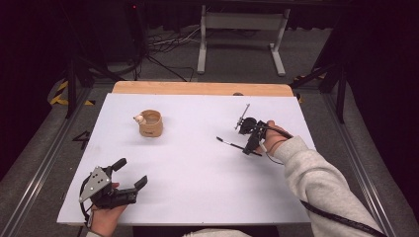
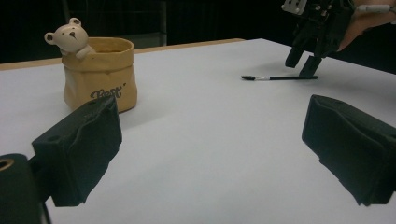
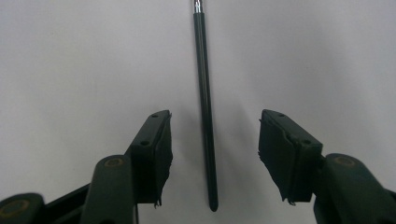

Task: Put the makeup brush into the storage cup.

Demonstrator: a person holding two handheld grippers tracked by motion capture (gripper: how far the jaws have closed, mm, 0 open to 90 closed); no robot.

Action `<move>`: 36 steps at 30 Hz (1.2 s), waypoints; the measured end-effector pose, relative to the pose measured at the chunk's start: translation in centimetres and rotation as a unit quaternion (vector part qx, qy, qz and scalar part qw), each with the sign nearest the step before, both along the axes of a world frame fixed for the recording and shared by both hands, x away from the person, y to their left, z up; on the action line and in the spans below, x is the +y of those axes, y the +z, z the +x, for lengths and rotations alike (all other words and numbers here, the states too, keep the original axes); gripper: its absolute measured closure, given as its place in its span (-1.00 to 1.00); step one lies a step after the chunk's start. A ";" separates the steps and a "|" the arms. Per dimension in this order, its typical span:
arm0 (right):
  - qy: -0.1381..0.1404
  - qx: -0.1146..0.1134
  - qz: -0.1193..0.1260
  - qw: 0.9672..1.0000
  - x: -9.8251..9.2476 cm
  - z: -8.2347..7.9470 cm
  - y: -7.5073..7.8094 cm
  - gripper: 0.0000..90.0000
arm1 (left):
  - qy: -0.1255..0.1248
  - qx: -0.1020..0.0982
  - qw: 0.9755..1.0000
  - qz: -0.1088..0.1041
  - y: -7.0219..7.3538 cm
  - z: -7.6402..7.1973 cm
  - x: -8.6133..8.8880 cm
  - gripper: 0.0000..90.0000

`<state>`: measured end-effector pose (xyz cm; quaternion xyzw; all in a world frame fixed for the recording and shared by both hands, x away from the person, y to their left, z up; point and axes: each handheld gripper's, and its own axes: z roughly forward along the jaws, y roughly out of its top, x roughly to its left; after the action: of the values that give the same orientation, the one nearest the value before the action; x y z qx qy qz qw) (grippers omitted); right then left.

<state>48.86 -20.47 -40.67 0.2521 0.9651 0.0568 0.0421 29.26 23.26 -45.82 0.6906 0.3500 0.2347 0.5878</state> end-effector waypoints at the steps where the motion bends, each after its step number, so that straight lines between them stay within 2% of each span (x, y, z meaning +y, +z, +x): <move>1: 0.000 0.001 0.000 1.000 0.0 0.0 -0.2 0.02 | 0.000 0.000 1.000 -0.001 0.0 0.0 0.0 -0.87; 16: 0.004 0.020 -0.020 1.000 0.0 0.3 -0.9 0.43 | 0.000 0.001 1.000 -0.002 0.0 0.0 0.0 -0.87; 36: 0.010 0.038 -0.026 0.999 0.4 0.5 -0.9 0.88 | 0.000 0.002 1.000 -0.003 0.0 0.0 0.1 -0.86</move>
<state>49.37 -20.11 -41.58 0.2436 0.9696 0.0220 0.0110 29.24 23.32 -45.83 0.6896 0.3520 0.2324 0.5887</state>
